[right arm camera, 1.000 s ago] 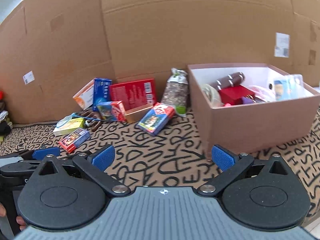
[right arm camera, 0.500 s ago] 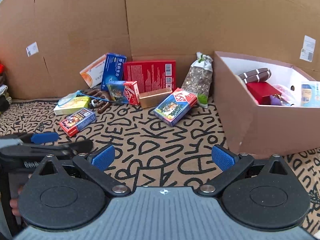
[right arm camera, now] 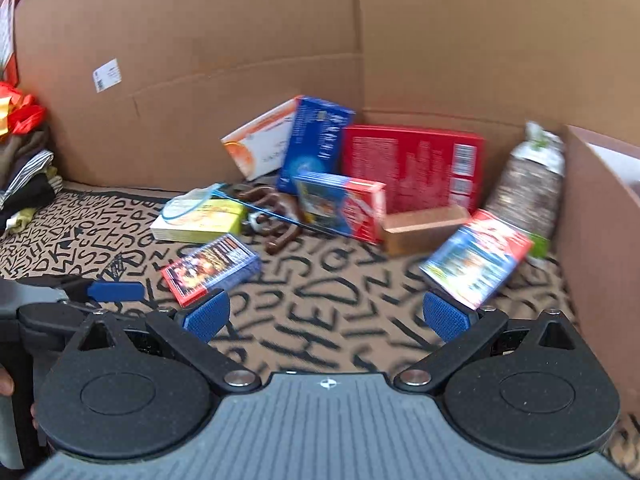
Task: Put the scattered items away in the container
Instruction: 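Move the right tool back toward the red playing-card box, then close the right gripper on the red playing-card box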
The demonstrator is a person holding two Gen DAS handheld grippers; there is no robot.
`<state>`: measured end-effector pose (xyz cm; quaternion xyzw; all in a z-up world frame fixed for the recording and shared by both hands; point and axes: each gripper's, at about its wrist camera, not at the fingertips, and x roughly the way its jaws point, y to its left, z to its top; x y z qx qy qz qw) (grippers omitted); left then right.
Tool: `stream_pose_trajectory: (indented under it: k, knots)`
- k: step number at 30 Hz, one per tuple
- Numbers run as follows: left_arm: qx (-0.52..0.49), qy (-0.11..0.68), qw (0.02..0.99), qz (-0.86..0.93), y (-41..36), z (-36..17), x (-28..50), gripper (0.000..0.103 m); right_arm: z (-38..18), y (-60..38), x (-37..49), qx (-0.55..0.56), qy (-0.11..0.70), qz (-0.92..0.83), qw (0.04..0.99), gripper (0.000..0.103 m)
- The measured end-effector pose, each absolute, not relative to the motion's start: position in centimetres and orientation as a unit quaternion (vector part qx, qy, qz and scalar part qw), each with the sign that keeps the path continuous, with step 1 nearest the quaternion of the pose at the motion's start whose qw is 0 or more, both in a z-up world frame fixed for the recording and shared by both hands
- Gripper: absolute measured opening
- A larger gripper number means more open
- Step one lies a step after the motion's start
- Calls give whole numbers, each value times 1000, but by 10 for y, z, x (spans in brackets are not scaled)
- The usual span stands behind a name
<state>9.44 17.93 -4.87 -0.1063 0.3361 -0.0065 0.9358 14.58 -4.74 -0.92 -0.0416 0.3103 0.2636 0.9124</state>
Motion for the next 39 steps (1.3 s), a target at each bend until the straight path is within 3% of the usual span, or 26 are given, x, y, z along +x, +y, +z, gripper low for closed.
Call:
stream_pose_trajectory:
  k: [11, 17, 21, 26, 30, 34, 39]
  knots:
    - [-128, 343, 930, -19, 199, -64, 116, 93, -31, 7, 191, -47, 344, 328, 878, 98]
    - [-95, 336, 937, -20, 199, -67, 122, 84, -45, 33, 213, -51, 362, 360, 858, 86]
    - [-95, 330, 939, -19, 203, -68, 123, 74, -54, 40, 221, -47, 382, 380, 841, 70]
    - [-87, 324, 942, -16, 204, -69, 123, 62, -57, 39, 224, -29, 382, 382, 841, 70]
    - [-73, 322, 944, -21, 199, -68, 120, 51, -55, 33, 222, -20, 385, 365, 847, 56]
    - [-60, 320, 945, -33, 192, -69, 115, 46, -49, 17, 210, -12, 384, 356, 851, 47]
    - [-56, 325, 941, -70, 173, -67, 105, 43, -47, -9, 187, -20, 386, 340, 857, 46]
